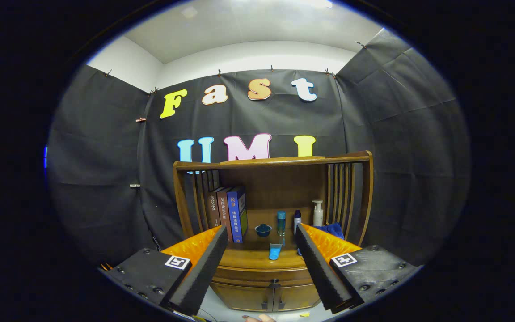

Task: Pull open the drawer, take out the items inside it, and place them on the countertop above the cabinet.

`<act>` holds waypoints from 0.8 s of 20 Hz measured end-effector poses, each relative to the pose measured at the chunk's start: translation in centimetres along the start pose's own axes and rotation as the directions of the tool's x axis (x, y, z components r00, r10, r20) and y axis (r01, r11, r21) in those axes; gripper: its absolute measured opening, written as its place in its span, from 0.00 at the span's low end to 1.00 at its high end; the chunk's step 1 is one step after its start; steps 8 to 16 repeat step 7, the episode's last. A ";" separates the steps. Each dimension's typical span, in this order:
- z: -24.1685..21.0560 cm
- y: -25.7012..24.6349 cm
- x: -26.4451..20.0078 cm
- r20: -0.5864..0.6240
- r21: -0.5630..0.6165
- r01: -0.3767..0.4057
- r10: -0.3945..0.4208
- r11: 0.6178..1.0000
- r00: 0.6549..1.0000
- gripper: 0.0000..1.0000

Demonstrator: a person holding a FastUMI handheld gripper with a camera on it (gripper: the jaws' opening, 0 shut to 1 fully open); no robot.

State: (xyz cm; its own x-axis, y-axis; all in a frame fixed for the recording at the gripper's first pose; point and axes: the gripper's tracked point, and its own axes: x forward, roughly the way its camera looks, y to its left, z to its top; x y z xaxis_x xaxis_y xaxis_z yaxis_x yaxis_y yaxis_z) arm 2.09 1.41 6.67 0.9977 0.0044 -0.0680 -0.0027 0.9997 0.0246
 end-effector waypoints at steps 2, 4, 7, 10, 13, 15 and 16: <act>0.0 -0.1 -0.1 -0.003 -0.002 0.000 0.000 1.000 1.000 0.99; 0.1 0.0 -0.2 0.000 0.002 0.001 -0.001 1.000 1.000 0.99; 0.2 -0.2 -0.3 0.003 0.007 0.007 -0.007 1.000 1.000 0.99; 0.2 -0.2 -0.3 0.003 0.007 0.007 -0.007 1.000 1.000 0.99; 0.2 -0.2 -0.3 0.003 0.007 0.007 -0.007 1.000 1.000 0.99; 0.2 -0.2 -0.3 0.003 0.007 0.007 -0.007 1.000 1.000 0.99; 0.2 -0.2 -0.3 0.003 0.007 0.007 -0.007 1.000 1.000 0.99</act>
